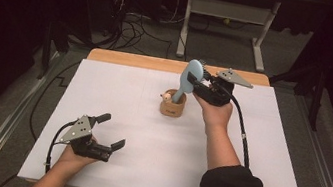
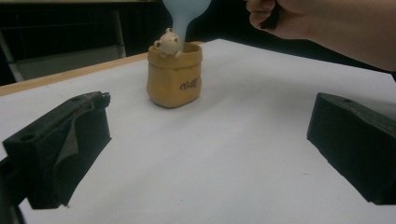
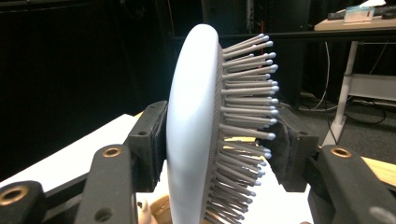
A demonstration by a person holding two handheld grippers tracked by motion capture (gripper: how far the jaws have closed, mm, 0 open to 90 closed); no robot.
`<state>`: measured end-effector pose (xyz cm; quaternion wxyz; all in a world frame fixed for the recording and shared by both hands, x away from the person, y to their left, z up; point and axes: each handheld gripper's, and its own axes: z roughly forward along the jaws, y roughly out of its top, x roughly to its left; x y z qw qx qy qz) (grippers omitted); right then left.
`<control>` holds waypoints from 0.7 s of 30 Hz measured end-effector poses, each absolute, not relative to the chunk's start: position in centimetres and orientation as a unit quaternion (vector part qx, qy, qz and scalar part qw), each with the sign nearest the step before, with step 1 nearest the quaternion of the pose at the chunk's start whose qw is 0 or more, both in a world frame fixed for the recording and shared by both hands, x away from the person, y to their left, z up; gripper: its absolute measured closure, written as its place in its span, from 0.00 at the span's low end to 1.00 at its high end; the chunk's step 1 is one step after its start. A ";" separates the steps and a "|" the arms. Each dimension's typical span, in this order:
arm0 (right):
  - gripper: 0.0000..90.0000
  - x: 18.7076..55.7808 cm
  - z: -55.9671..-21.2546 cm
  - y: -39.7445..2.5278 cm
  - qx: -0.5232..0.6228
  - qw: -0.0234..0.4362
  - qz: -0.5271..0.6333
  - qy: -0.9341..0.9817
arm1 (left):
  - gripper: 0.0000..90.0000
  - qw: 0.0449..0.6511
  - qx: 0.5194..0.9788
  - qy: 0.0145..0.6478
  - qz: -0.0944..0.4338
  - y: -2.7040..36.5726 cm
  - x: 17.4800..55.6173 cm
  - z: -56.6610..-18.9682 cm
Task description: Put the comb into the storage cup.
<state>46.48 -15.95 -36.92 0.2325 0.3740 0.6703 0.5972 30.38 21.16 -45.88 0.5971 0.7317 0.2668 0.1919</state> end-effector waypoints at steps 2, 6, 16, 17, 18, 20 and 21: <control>0.50 46.5 -36.9 -16.1 0.378 0.233 0.595 0.670 | 0.01 0.597 0.732 0.267 0.192 21.2 30.4 -45.9; 0.49 46.4 -36.9 -16.3 0.383 0.236 0.593 0.668 | 0.01 0.597 0.732 0.266 0.192 21.1 30.4 -45.9; 0.41 46.4 -37.1 -16.8 0.389 0.226 0.597 0.663 | 0.01 0.597 0.732 0.265 0.192 21.0 30.4 -45.9; 0.41 46.5 -37.1 -16.9 0.392 0.225 0.597 0.663 | 0.01 0.597 0.732 0.265 0.192 21.0 30.4 -45.9; 0.40 46.4 -37.2 -17.0 0.392 0.226 0.598 0.662 | 0.01 0.597 0.733 0.265 0.192 21.0 30.4 -45.9; 0.39 46.5 -37.2 -17.1 0.393 0.226 0.597 0.662 | 0.01 0.597 0.732 0.265 0.192 21.0 30.4 -45.9; 0.38 46.5 -37.2 -17.1 0.394 0.226 0.597 0.662 | 0.01 0.597 0.732 0.265 0.192 21.0 30.4 -45.9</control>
